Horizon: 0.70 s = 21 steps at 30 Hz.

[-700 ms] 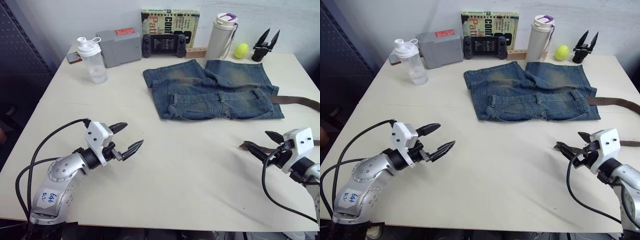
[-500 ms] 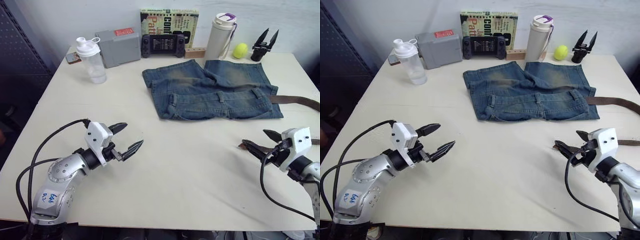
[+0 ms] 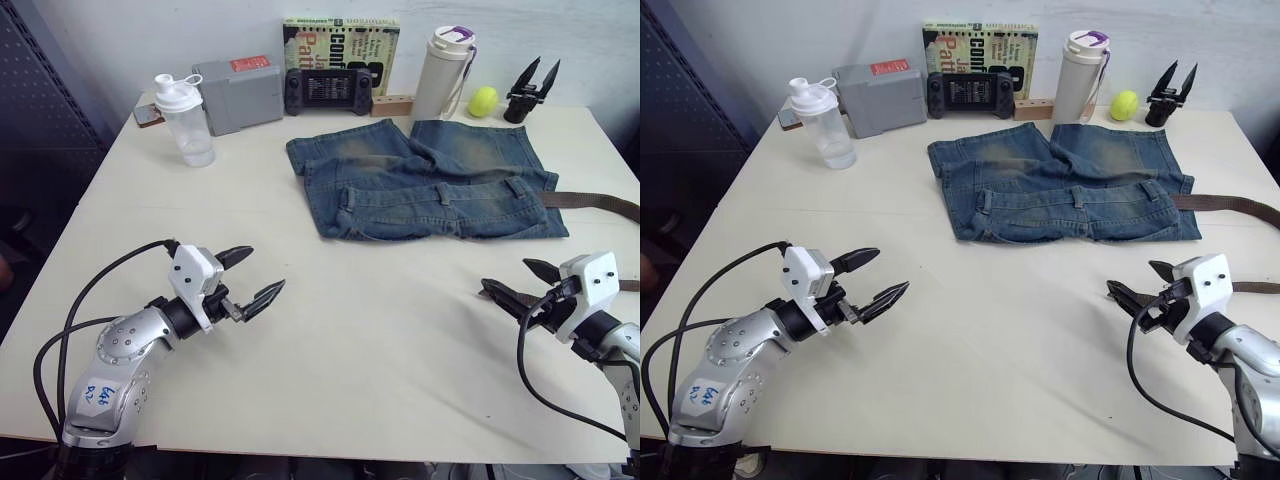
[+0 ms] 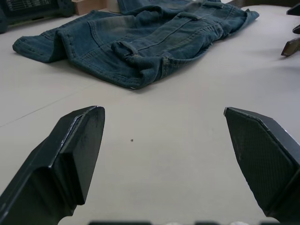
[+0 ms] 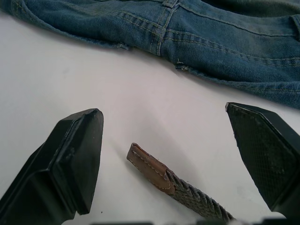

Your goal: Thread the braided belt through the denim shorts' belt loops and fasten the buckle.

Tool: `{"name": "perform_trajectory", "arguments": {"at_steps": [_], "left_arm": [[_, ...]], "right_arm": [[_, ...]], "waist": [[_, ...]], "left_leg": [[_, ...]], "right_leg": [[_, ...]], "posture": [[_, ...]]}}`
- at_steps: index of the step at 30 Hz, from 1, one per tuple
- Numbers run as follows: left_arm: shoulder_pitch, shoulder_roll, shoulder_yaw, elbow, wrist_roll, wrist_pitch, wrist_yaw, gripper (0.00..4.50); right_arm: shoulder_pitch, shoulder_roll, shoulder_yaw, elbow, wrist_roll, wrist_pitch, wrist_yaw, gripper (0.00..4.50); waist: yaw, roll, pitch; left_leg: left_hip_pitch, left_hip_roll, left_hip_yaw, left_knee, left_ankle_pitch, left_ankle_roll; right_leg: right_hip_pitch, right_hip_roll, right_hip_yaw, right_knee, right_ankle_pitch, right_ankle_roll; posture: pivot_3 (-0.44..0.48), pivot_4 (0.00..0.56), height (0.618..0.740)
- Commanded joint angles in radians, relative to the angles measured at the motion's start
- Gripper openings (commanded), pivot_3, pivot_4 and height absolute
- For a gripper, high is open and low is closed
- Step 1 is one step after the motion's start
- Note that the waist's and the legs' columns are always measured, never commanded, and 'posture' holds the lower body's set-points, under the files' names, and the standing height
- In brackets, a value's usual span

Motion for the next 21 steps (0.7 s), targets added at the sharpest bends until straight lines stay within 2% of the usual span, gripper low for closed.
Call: {"name": "perform_trajectory", "arguments": {"at_steps": [1, 4, 7, 11, 15, 21], "left_arm": [[0.005, 0.006, -0.002, -0.016, -0.002, -0.023, -0.017, 4.44], [0.006, 0.016, -0.01, -0.01, -0.006, -0.022, -0.044, 4.44], [-0.001, 0.037, -0.027, -0.003, -0.016, -0.018, -0.094, 4.44], [-0.008, 0.04, -0.039, 0.004, -0.016, -0.026, -0.122, 4.44], [-0.005, 0.033, -0.046, 0.0, -0.022, -0.023, -0.131, 4.44], [0.025, 0.024, -0.046, -0.029, -0.03, -0.01, -0.123, 4.44]], "right_arm": [[0.0, -0.017, -0.015, -0.006, 0.006, -0.014, 0.018, 4.5], [0.006, -0.042, -0.012, -0.018, 0.017, 0.014, 0.047, 4.5], [0.005, -0.113, 0.006, -0.029, 0.027, 0.078, 0.109, 4.5], [-0.019, -0.302, 0.113, 0.019, -0.067, 0.161, 0.196, 4.5], [-0.135, -0.448, 0.232, 0.094, -0.154, 0.198, 0.239, 4.5], [-0.289, -0.494, 0.372, 0.178, -0.242, 0.255, 0.26, 4.5]], "waist": [[0.0, 0.0, 0.0], [0.0, 0.0, 0.0], [0.0, 0.0, 0.0], [0.0, 0.0, 0.0], [-0.003, 0.0, 0.0], [-0.002, 0.0, 0.0]], "left_leg": [[0.0, 0.0, 0.0, 0.0, 0.0, 0.0], [0.0, 0.0, 0.0, 0.0, 0.0, 0.0], [0.0, 0.0, 0.0, 0.0, 0.0, 0.0], [0.0, 0.0, 0.0, 0.001, 0.0, 0.0], [0.0, 0.0, 0.0, 0.001, -0.001, 0.001], [0.0, 0.001, 0.0, 0.002, -0.001, 0.001]], "right_leg": [[0.0, 0.0, 0.0, 0.0, 0.0, 0.0], [0.0, 0.0, 0.0, 0.0, 0.0, 0.0], [0.0, 0.0, 0.0, 0.0, 0.0, 0.0], [0.0, 0.0, 0.0, 0.0, 0.0, 0.0], [0.001, 0.0, 0.0, 0.0, 0.0, 0.0], [0.001, 0.0, -0.001, -0.001, 0.0, 0.0]], "posture": [[0.0, 0.15, 0.731], [0.0, 0.15, 0.731], [0.0, 0.15, 0.731], [0.0, 0.15, 0.731], [0.0, 0.15, 0.731], [0.0, 0.15, 0.731]]}}
